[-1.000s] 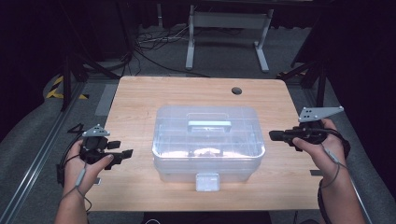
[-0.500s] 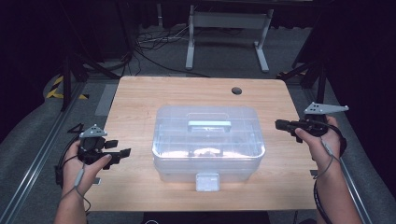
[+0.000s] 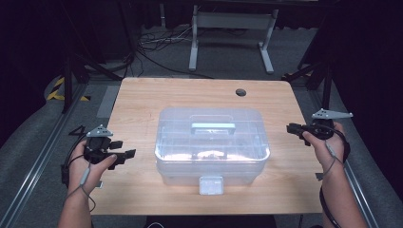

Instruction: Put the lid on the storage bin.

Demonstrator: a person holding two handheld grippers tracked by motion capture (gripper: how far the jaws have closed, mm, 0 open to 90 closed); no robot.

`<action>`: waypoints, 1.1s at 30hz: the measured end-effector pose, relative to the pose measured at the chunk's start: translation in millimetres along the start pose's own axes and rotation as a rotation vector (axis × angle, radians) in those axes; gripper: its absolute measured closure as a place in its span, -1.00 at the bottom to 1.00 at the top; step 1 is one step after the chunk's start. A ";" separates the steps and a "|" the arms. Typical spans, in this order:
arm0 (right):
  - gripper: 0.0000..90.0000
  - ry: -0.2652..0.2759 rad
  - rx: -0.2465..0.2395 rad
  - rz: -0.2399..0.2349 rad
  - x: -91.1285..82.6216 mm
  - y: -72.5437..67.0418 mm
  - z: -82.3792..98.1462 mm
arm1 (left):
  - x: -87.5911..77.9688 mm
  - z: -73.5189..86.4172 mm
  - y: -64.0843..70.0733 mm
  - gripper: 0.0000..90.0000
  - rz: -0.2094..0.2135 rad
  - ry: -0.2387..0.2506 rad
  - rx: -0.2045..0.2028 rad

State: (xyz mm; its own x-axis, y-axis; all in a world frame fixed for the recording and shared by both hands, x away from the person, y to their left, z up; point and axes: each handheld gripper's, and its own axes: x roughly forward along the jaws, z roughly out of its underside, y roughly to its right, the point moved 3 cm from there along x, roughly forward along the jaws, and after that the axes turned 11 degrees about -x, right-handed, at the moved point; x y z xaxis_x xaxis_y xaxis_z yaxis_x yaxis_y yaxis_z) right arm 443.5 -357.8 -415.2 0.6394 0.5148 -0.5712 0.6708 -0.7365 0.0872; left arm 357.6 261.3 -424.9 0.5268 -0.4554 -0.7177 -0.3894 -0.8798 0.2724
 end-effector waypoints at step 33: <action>0.51 -0.104 -0.120 -0.148 45.7 -21.7 55.0 | 33.0 6.3 -4.8 -0.32 0.087 -0.136 0.075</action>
State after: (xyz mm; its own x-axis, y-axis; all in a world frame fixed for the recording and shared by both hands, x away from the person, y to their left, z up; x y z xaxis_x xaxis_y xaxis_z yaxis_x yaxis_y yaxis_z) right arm 437.5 -342.5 -488.1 0.4926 0.5606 -0.6656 0.7982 -0.5957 0.0890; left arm 372.1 251.4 -453.9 0.3830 -0.5025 -0.7751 -0.4872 -0.8228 0.2927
